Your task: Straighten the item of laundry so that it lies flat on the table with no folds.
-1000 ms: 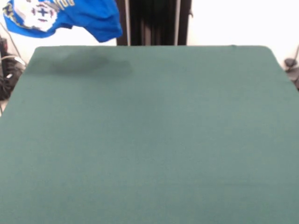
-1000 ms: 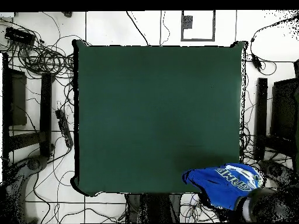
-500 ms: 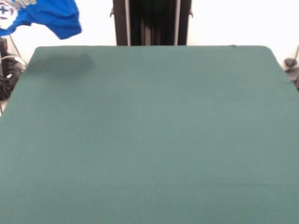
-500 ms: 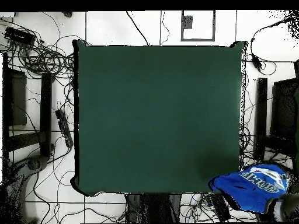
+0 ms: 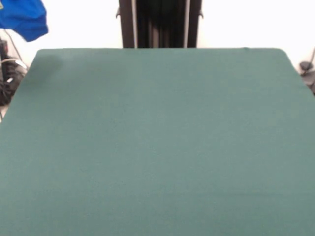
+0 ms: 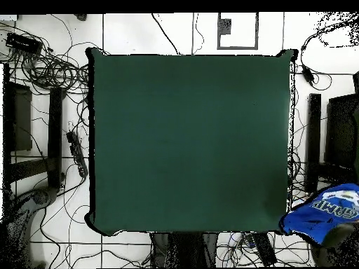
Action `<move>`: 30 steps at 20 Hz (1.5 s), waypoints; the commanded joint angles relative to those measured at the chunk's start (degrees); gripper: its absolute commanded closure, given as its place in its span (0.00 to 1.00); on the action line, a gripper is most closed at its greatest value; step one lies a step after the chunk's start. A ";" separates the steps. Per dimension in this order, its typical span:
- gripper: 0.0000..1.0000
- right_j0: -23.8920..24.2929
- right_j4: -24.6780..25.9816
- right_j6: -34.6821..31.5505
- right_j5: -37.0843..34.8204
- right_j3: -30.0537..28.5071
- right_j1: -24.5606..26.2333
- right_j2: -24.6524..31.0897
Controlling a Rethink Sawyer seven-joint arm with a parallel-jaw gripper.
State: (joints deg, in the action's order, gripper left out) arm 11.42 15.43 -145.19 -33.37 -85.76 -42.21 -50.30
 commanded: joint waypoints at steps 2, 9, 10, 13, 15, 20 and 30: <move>1.00 -8.16 -1.95 -26.44 22.45 -5.53 18.48 -4.74; 1.00 -16.08 -20.20 -36.02 38.28 -12.17 38.90 -17.78; 1.00 -16.91 -23.54 -36.72 39.55 -13.39 41.07 -18.21; 1.00 -18.17 -31.01 -36.88 42.01 -15.97 44.52 -17.34; 1.00 -17.32 -33.56 -35.48 44.07 -16.65 44.63 -15.89; 1.00 -13.95 -39.36 -33.48 45.99 -16.50 46.43 -14.35; 1.00 -6.26 -42.57 -28.61 45.39 -15.99 42.44 -12.99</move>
State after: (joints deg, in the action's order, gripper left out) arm 2.44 -23.10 -165.80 10.33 -100.39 1.89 -67.35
